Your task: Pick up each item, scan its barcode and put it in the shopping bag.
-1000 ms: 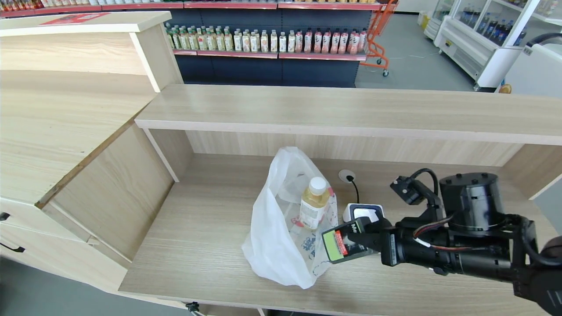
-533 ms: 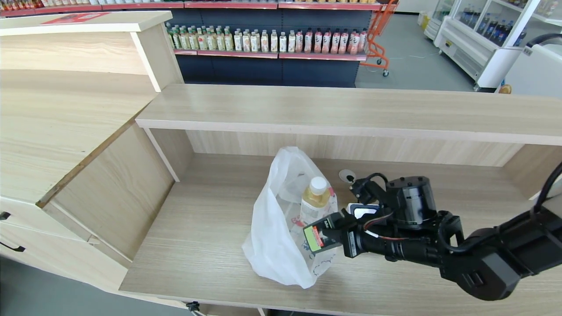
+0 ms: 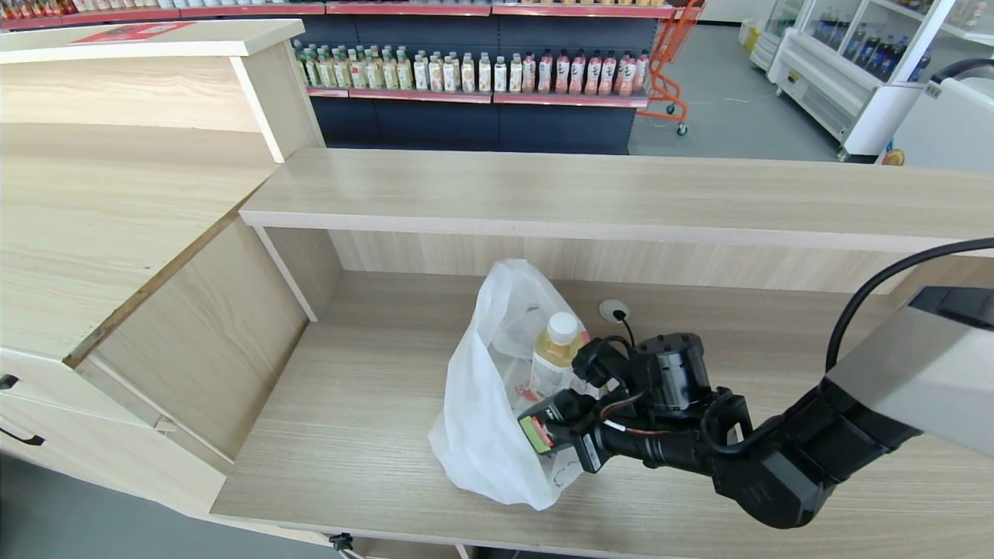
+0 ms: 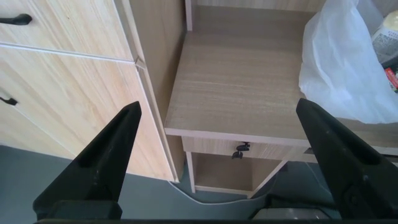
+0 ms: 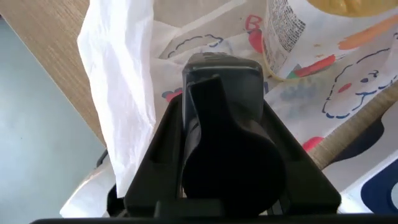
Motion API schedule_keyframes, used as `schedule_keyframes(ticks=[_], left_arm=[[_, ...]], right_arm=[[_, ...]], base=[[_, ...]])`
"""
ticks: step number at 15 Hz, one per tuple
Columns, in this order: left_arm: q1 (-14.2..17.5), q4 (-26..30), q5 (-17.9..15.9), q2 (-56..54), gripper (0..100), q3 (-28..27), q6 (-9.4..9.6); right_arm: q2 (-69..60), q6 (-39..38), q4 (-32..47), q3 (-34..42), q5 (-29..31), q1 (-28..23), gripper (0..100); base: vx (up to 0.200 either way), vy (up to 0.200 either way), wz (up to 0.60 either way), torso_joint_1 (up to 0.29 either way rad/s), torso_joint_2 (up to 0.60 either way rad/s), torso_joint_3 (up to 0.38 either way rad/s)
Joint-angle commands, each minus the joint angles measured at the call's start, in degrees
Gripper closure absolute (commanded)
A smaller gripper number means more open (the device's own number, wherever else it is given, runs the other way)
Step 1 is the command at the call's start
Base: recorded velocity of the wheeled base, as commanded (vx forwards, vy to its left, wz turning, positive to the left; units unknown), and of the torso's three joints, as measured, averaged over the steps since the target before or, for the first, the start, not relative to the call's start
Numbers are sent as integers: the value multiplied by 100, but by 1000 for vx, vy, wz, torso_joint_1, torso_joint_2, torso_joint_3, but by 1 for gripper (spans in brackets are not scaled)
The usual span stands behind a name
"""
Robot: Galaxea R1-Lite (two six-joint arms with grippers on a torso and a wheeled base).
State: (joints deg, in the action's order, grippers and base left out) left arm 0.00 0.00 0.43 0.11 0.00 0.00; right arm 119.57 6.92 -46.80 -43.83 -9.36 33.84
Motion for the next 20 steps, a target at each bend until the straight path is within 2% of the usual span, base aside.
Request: schedule_keyframes(ticks=[1, 2, 3, 7, 12, 15, 17, 19, 20], left_arm=[[0, 0, 1, -2, 0, 0, 0], [0, 0, 10, -2, 0, 0, 0], [0, 0, 1, -2, 0, 0, 0], [0, 0, 1, -2, 0, 0, 0], [0, 0, 1, -2, 0, 0, 0], [0, 0, 10, -2, 0, 0, 0], [0, 0, 1, -2, 0, 0, 0], [0, 0, 1, -2, 0, 0, 0], [0, 0, 1, -2, 0, 0, 0]], right_arm=[[155, 11, 4, -65, -4, 26, 100], [269, 63, -13, -179, -4, 26, 100], [313, 63, -13, -258, -4, 26, 0], [-12, -499, 39, -214, -22, 132, 0], [-997, -2248, 338, 427, -48, -35, 0], [-1928, -2802, 699, 964, -48, -167, 0], [-3071, -2802, 1243, 1298, -39, -290, 0], [-4099, -2564, 1446, 1500, 57, -677, 0], [-4802, -1633, 1498, 1834, 426, -1213, 0]], base=[[0, 0, 0, 0, 0, 0], [0, 0, 0, 0, 0, 0], [0, 0, 0, 0, 0, 0], [0, 0, 0, 0, 0, 0], [0, 0, 0, 0, 0, 0], [0, 0, 0, 0, 0, 0], [0, 0, 0, 0, 0, 0], [0, 0, 0, 0, 0, 0], [0, 0, 0, 0, 0, 0]])
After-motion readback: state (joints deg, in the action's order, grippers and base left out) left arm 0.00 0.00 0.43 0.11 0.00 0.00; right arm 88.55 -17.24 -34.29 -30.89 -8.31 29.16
